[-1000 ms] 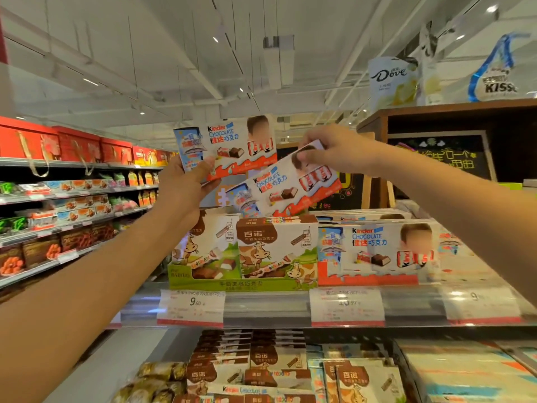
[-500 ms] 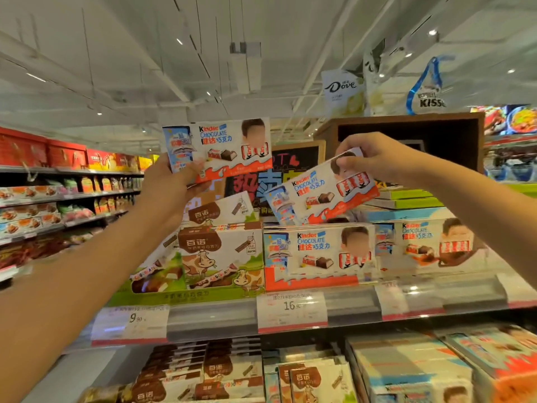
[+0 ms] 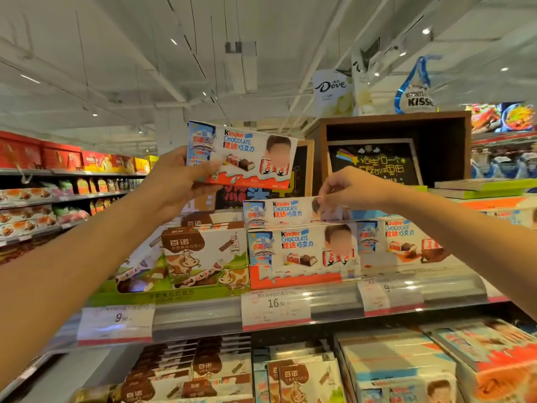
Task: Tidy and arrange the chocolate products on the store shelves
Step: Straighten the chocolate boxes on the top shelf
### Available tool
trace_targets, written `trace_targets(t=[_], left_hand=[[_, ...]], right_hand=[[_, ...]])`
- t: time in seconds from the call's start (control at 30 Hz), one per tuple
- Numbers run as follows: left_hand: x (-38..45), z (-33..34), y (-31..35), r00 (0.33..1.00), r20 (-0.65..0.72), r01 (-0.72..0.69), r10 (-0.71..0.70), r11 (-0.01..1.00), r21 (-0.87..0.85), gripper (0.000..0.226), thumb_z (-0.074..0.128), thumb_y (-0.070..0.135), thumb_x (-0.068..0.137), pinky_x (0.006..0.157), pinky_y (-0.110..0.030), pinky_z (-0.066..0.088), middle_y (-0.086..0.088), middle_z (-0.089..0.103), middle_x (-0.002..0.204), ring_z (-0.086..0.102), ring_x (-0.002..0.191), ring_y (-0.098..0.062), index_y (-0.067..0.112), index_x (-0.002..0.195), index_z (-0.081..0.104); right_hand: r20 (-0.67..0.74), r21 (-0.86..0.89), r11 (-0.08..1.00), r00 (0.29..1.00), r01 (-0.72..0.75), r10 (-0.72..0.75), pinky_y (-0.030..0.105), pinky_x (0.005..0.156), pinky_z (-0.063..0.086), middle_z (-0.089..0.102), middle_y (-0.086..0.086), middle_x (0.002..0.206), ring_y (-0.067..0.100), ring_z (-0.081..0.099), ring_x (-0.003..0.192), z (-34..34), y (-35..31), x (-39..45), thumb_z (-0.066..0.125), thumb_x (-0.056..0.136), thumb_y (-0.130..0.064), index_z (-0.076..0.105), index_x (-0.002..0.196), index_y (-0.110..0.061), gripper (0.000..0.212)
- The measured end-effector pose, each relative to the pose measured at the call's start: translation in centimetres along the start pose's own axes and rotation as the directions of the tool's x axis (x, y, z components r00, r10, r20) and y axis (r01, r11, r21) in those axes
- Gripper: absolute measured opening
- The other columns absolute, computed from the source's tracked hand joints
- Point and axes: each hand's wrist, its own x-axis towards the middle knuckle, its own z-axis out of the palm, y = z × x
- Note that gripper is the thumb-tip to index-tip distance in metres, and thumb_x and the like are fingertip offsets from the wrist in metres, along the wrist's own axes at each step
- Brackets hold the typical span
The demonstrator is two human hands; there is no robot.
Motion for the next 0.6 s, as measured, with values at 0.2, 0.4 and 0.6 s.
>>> trace_targets(t=[0.2,0.4,0.6], left_hand=[[0.0,2.6,0.3,0.994,0.063,0.085,-0.084,0.996,-0.022,0.017,0.062,0.008,0.084,0.065,-0.026,0.059,-0.005,0.07,0.098,0.07,0.081,-0.014,0.016,0.098,0.059],[-0.6,5.1,0.4,0.973,0.186,0.145,-0.136,0.989,-0.033,0.019,0.061,0.007,0.084,0.06,-0.023,0.058,-0.006,0.07,0.098,0.071,0.079,-0.014,0.015,0.101,0.059],[-1.4,4.6,1.0,0.882,0.469,-0.231,-0.034,0.838,0.495,0.049,0.076,0.024,0.067,0.064,-0.005,0.048,0.022,0.064,0.098,0.062,0.084,0.014,0.042,0.104,0.049]], right_hand=[[-0.177,0.198,0.976,0.983,0.086,-0.051,0.023,0.086,0.044,0.05,-0.003,0.125,0.013,0.05,0.113,-1.5,-0.5,-0.5,0.059,0.088,-0.033,0.039,0.138,-0.018,0.056],[-0.307,0.276,0.928,0.938,0.251,-0.163,0.029,0.087,0.051,0.055,0.003,0.128,0.018,0.053,0.118,-2.8,-2.5,-0.6,0.059,0.09,-0.019,0.048,0.131,-0.018,0.042],[-0.287,0.339,0.902,0.942,0.268,-0.172,0.02,0.069,0.055,0.068,0.005,0.099,0.014,0.068,0.088,-4.0,-1.3,-2.7,0.059,0.089,-0.015,0.06,0.114,-0.01,0.025]])
